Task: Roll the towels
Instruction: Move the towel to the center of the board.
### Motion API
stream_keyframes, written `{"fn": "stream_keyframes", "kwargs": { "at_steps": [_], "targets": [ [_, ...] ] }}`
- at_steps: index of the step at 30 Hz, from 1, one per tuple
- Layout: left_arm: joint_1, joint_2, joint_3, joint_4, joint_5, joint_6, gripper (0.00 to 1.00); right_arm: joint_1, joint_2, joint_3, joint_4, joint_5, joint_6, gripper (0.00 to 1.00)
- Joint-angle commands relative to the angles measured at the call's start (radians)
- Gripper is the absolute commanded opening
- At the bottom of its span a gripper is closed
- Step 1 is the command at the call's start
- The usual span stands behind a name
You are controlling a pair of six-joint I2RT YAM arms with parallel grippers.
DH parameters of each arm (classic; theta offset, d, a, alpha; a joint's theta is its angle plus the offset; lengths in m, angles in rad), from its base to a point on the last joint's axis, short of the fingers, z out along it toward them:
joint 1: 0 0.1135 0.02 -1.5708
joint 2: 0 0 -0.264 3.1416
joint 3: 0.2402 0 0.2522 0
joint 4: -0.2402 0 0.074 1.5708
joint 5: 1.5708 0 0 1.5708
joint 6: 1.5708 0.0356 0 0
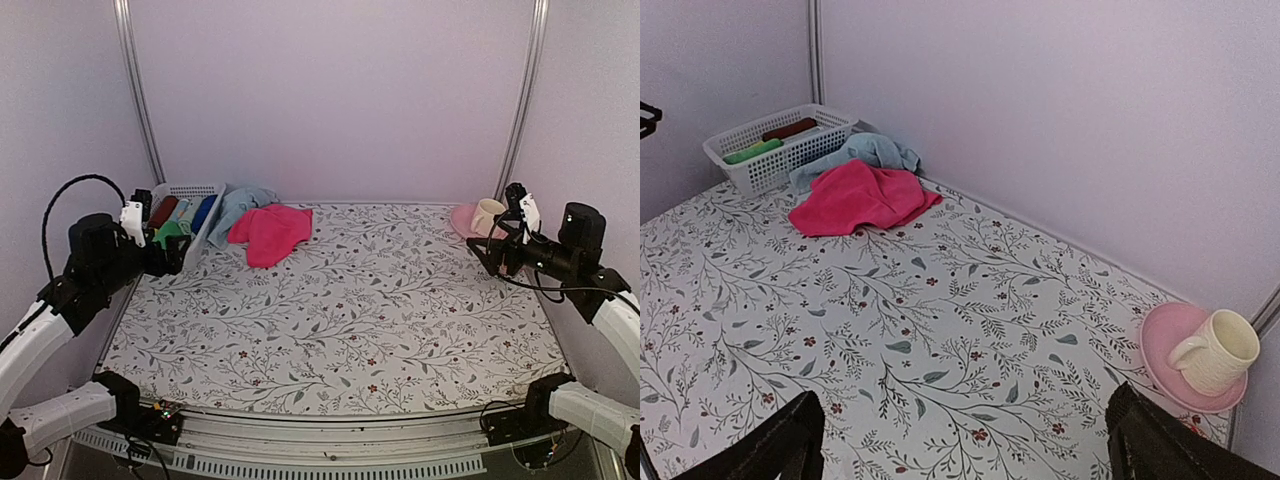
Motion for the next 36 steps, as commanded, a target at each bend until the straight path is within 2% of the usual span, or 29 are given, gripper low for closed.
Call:
{"fn": "stream_keyframes", "kwargs": {
  "at_steps": [1,7,13,16,19,27,31,36],
  "targets": [
    [-0.01,0.022,-0.004,0.092,-0.039,-0.019,0.97,-0.009,0.029,0.029,0.115,-0.067,0.044,0.99],
    [0.003,0.031,-0.008,0.136,-0.025,-0.011,0.97,-0.015,0.081,0.017,0.181,-0.155,-0.03,0.99],
    [0.01,0.136,0.024,0.143,0.038,-0.045,0.97,-0.015,0.202,0.068,0.168,-0.135,-0.063,0.99],
    [0.004,0.239,0.069,0.119,0.058,-0.104,0.97,-0.005,0.268,0.094,0.151,-0.109,-0.085,0.99],
    [-0.036,0.341,0.114,0.117,0.011,-0.153,0.97,0.012,0.31,0.109,0.146,-0.087,-0.106,0.99],
    [-0.18,0.644,0.213,0.24,-0.122,-0.223,0.97,0.026,0.364,0.121,0.143,-0.047,-0.136,0.99],
    [-0.23,0.842,0.333,0.242,-0.184,-0.223,0.97,0.03,0.376,0.123,0.141,-0.03,-0.146,0.99],
    [-0.236,1.066,0.473,0.237,-0.19,-0.253,0.97,0.032,0.379,0.123,0.141,-0.018,-0.157,0.99]
  ]
}}
